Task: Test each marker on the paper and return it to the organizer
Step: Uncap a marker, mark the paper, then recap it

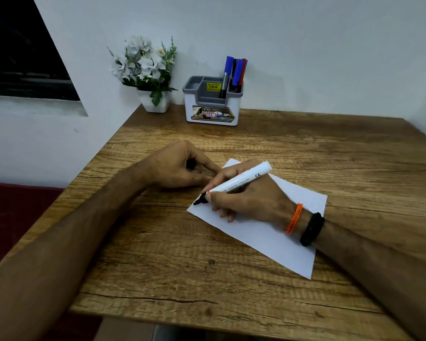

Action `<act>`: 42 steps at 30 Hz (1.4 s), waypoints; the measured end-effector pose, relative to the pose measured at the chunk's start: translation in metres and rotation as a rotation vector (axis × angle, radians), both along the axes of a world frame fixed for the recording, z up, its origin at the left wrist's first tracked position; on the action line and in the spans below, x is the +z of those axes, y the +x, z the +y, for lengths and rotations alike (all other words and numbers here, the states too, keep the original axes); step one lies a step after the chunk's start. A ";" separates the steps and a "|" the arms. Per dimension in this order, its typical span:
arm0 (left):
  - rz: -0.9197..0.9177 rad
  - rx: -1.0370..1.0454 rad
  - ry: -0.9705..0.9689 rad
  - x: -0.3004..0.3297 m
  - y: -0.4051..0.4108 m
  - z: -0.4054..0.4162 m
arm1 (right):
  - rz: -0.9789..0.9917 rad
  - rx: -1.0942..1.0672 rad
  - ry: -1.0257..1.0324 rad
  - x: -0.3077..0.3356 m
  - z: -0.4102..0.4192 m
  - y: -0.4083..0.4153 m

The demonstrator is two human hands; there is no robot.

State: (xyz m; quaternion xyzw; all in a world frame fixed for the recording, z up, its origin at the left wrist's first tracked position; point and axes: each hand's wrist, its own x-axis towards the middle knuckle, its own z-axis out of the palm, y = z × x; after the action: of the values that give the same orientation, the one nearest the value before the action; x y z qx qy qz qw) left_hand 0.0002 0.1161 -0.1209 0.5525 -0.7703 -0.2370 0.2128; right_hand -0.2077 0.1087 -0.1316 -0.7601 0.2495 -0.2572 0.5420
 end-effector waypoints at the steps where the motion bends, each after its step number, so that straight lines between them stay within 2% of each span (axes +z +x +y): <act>1: -0.007 0.000 0.005 0.000 0.000 0.000 | 0.002 -0.001 -0.011 0.000 0.000 0.000; 12: -0.030 0.008 -0.005 0.001 -0.002 0.001 | 0.027 0.017 -0.092 0.000 0.003 -0.001; 42: 0.001 0.003 -0.005 0.000 -0.003 0.002 | 0.013 -0.015 -0.108 0.001 0.004 -0.002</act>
State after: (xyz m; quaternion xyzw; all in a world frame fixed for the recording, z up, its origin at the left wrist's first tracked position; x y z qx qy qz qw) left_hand -0.0029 0.1180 -0.1214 0.5531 -0.7699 -0.2348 0.2149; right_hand -0.2100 0.1131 -0.1310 -0.7879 0.2446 -0.2694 0.4967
